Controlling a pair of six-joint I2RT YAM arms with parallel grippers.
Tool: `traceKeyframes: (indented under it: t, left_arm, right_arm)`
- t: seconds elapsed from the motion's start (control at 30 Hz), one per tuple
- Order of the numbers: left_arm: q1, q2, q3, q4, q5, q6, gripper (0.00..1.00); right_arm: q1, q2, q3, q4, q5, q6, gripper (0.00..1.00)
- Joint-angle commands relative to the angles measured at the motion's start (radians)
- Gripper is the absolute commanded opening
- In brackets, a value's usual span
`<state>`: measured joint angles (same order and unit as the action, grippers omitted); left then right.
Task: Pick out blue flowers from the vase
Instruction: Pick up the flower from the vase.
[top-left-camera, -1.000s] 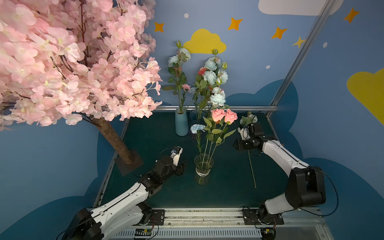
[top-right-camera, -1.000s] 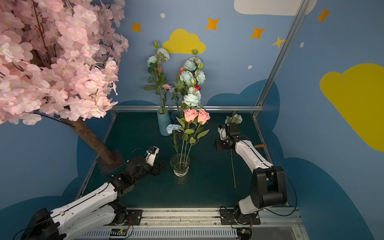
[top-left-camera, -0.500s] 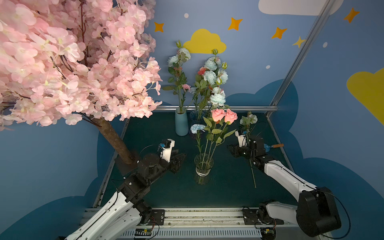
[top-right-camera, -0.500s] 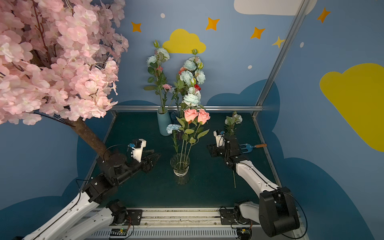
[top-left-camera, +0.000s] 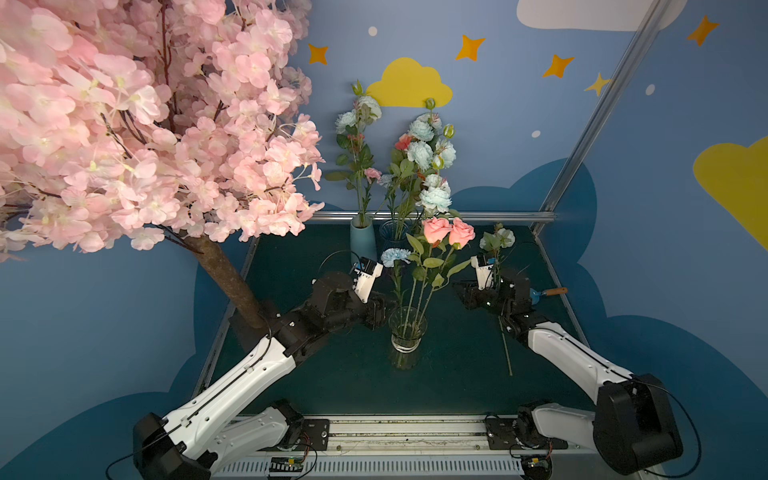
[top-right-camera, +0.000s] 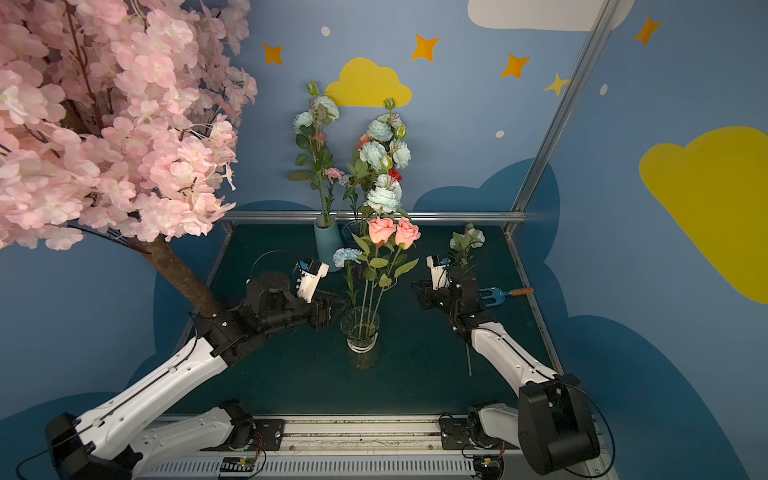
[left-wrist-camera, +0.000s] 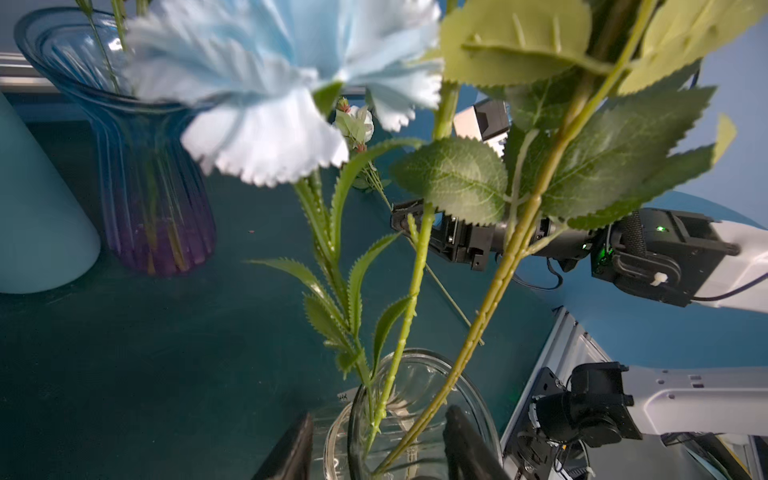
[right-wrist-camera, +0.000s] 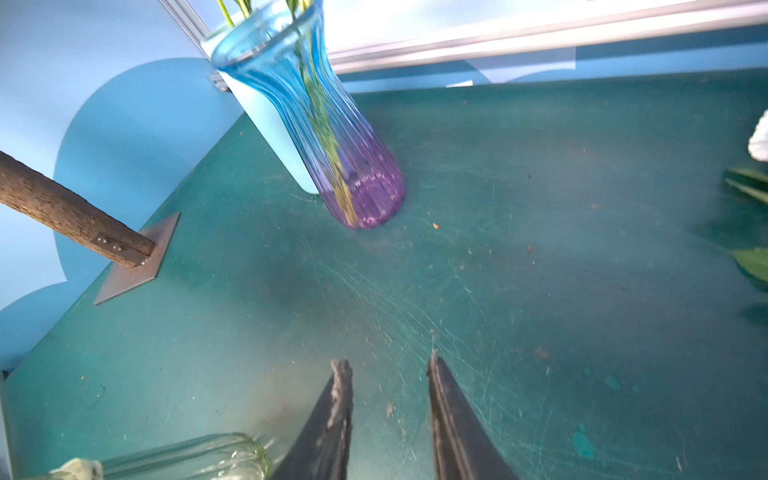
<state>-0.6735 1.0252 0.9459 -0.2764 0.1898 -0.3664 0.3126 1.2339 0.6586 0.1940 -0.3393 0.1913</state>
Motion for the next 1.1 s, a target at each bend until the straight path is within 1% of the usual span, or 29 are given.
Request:
traceKeyframes:
  t: [0.0,0.13,0.37,0.47,0.7,0.87,0.93,1.07]
  left_arm:
    - [0.004,-0.017,-0.013,0.008,0.036,-0.02,0.52]
    - [0.005,0.003,-0.018,0.043,0.083,-0.03,0.5]
    - [0.003,0.06,0.007,0.034,0.099,-0.01,0.43]
    - [0.004,0.074,0.012,0.023,0.091,0.001,0.41]
    - [-0.003,0.119,0.03,0.029,0.079,0.027,0.4]
    - [-0.014,0.15,0.048,0.017,0.051,0.053,0.4]
    - [-0.016,0.159,0.053,0.014,0.017,0.06,0.39]
    - [-0.02,0.175,0.06,0.014,0.012,0.07,0.39]
  right_arm:
    - [0.006,0.004,-0.007,0.036,-0.019,0.013,0.32]
    - [0.006,0.01,-0.007,0.04,-0.02,0.014,0.32]
    - [0.007,0.011,-0.011,0.048,-0.018,0.016,0.32]
    - [0.006,0.014,-0.013,0.056,-0.018,0.017,0.32]
    - [0.008,0.022,-0.014,0.062,-0.021,0.018,0.32]
    - [0.008,0.022,-0.013,0.063,-0.021,0.019,0.32]
    - [0.009,0.024,-0.014,0.064,-0.023,0.02,0.32]
    - [0.008,0.025,-0.012,0.067,-0.024,0.02,0.32]
